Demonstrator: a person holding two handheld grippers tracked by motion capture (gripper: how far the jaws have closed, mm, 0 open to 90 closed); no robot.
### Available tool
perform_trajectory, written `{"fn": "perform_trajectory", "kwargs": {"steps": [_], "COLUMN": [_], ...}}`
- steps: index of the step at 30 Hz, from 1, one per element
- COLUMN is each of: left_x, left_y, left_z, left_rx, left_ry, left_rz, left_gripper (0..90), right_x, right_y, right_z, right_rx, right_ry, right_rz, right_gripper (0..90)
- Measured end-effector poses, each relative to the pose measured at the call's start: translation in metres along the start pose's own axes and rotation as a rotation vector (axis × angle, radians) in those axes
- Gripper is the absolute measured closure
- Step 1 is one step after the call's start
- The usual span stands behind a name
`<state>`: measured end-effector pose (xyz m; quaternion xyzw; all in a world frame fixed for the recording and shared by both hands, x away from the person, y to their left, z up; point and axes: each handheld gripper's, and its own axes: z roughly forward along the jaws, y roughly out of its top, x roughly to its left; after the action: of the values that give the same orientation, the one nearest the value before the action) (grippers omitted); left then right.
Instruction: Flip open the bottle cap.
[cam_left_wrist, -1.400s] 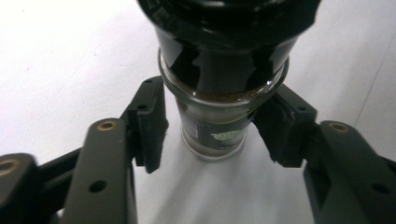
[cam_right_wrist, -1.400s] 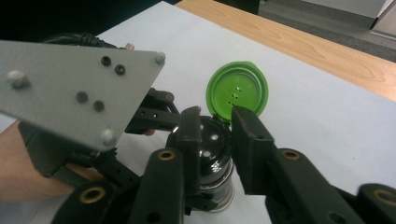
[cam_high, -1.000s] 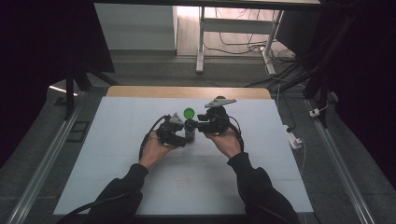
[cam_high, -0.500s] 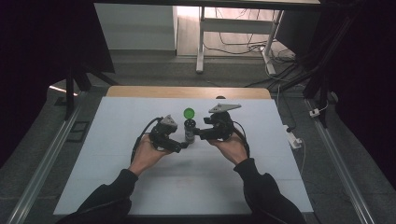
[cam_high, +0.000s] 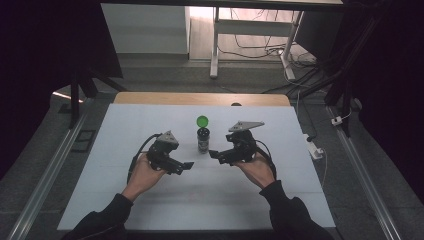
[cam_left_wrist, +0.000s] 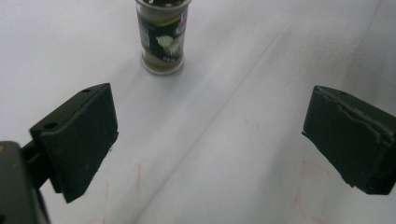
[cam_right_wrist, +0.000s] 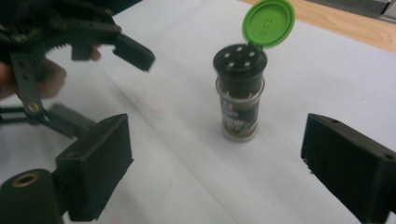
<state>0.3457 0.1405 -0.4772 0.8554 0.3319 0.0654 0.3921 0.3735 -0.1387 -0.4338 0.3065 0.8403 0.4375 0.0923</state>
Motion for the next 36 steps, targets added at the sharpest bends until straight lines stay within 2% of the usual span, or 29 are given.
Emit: {"fn": "perform_trajectory", "kwargs": {"steps": [7,11,15,18,26,30,36], "left_x": [-0.004,-0.006,-0.006,-0.007,-0.013,-0.017,-0.024], "left_y": [-0.020,-0.035,-0.051,-0.065,-0.098,-0.112,-0.130], "left_z": [-0.031,-0.048,-0.064,-0.076,-0.108,-0.119,-0.131], "left_rx": [-0.050,-0.062,-0.078,-0.092,-0.130,-0.142,-0.142], "left_ry": [-0.026,-0.017,-0.001,0.008,0.025,0.034,0.074], "left_rz": [-0.059,-0.072,-0.096,-0.118,-0.165,-0.190,-0.205], "left_gripper": [0.3,0.0,0.0,0.0,0.0,0.0,0.0], "right_x": [0.008,0.008,0.007,0.007,0.002,0.001,0.000], "right_y": [-0.016,-0.026,-0.037,-0.046,-0.070,-0.083,-0.102], "right_z": [-0.015,-0.028,-0.040,-0.048,-0.072,-0.086,-0.106], "right_rx": [0.014,0.003,-0.009,0.000,-0.012,-0.018,-0.028], "right_ry": [0.009,0.031,0.031,0.014,-0.033,-0.057,-0.106], "right_rz": [-0.015,-0.011,0.008,-0.001,0.052,0.069,0.094], "right_gripper": [2.3,0.3,0.0,0.0,0.0,0.0,0.0]}}
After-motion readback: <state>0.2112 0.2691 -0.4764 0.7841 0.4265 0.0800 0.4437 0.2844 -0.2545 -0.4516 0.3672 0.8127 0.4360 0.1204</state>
